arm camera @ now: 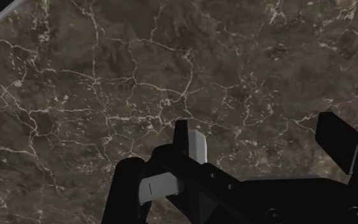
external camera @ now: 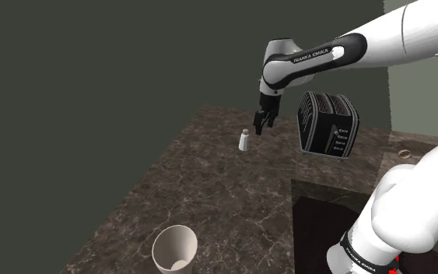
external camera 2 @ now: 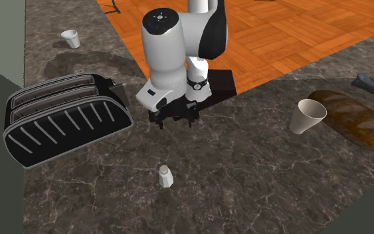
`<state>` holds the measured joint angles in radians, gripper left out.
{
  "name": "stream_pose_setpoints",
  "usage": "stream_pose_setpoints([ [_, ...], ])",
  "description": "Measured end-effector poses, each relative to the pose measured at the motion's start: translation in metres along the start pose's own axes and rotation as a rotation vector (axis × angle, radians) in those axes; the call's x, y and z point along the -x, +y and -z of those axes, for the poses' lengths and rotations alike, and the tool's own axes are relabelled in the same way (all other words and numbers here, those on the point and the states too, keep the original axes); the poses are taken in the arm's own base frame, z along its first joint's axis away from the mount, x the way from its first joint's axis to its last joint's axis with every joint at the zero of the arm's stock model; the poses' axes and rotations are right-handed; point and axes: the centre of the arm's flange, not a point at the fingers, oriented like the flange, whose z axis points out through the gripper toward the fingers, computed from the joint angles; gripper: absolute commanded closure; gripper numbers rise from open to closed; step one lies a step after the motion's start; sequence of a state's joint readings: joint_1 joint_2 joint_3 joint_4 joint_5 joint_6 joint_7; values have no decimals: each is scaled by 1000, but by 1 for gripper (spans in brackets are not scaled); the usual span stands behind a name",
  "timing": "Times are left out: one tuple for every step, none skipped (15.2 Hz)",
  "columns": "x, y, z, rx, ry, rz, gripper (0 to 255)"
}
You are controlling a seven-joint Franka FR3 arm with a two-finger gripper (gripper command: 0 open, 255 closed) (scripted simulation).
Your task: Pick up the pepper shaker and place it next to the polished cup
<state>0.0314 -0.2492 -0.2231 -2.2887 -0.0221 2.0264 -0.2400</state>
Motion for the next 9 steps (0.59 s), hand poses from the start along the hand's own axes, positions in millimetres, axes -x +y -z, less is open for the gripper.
stream_pose_setpoints([
  [-8,7,-6,-1,9,7,0],
  [-17,12,-10,-2,18,14,0],
  [-28,16,-17,-3,27,21,0],
  [-41,21,-22,-3,36,29,0],
  [-50,27,-27,-4,45,36,0],
  [-56,32,-33,-5,54,43,0],
  [-65,37,-39,-6,63,50,0],
  [-76,40,-45,-6,72,58,0],
  [-88,45,-52,-7,81,65,0],
])
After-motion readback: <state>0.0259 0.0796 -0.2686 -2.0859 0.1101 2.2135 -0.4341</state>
